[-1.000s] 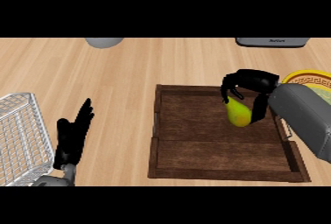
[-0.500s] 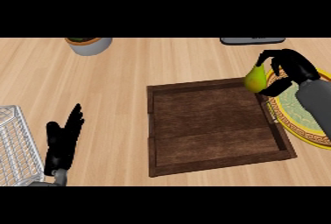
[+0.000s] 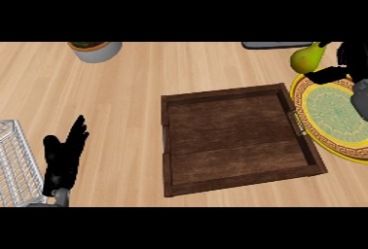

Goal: Pick the pear from the tray and place it in the plate

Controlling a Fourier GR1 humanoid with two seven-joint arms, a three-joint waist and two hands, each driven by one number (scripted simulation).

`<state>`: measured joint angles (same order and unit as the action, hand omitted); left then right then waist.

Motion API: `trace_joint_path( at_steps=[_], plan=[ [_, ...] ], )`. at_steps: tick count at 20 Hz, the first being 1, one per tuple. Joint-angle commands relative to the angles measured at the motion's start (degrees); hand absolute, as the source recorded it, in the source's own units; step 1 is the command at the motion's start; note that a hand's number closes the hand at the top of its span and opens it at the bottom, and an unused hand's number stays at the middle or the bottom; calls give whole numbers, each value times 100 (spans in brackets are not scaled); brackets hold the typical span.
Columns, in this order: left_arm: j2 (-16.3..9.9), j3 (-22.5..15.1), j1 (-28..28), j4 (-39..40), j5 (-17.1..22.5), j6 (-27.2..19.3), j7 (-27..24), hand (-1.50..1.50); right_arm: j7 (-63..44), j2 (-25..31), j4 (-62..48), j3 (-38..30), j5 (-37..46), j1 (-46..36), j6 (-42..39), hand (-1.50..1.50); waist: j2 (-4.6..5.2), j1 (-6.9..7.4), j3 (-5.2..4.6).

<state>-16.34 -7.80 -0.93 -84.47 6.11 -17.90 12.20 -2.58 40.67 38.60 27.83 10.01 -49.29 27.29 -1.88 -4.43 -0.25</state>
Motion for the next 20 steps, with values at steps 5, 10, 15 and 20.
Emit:
trace_joint_path(
  at_steps=[5, 10, 15, 20],
  plan=[
    [115, -79, 170, -12, -162, 11, 56, 0, -1741, 991, 2036, -210, 86, 1253, 261, 150, 104, 206, 14],
    [34, 34, 71, -188, -66, 358, -24, 0, -1922, 1454, 2475, -719, 112, 1948, -55, 150, 158, 376, 22],
    [294, 35, 406, 337, -258, 389, -270, 0, -1408, 1267, 1422, -1197, 287, 1668, -609, 150, 194, 464, 23],
    [380, -9, 253, 219, -290, 352, -230, 0, -752, 978, 457, -1294, 69, 1696, -1310, 150, 218, 535, 27]
  ],
)
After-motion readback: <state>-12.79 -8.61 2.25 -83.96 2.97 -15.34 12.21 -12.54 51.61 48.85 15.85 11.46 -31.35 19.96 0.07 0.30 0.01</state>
